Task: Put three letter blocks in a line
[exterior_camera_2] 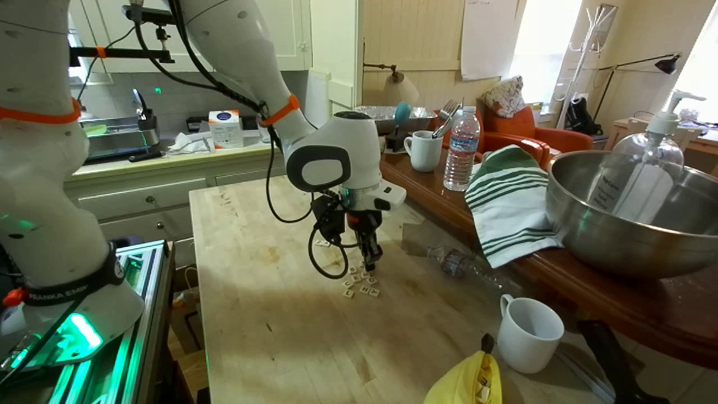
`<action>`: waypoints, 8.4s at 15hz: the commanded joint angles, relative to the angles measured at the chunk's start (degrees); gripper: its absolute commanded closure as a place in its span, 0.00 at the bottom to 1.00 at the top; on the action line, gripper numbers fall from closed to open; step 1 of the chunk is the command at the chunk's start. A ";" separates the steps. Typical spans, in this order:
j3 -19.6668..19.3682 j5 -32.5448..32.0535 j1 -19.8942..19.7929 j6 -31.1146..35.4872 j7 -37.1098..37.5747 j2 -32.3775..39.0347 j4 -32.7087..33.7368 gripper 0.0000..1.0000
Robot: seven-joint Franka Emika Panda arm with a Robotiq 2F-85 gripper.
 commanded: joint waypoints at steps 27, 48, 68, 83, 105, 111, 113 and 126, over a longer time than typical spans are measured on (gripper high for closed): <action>-4.68 -5.00 9.43 -1.84 17.88 5.78 4.91 1.00; -0.28 -5.56 10.04 -7.51 19.65 0.11 -2.27 1.00; 1.83 -2.36 12.03 -10.47 32.18 -1.65 -3.33 1.00; 2.24 -2.66 11.82 -11.21 31.96 -2.25 -4.11 1.00; 2.82 -3.24 11.49 -10.54 31.77 -5.14 -5.11 1.00; 3.05 -2.88 11.39 -10.73 31.50 -5.84 -5.63 1.00; 3.07 -2.90 11.37 -10.74 31.46 -6.08 -5.83 1.00; 3.72 -2.09 10.92 -9.72 30.72 -8.79 -7.46 1.00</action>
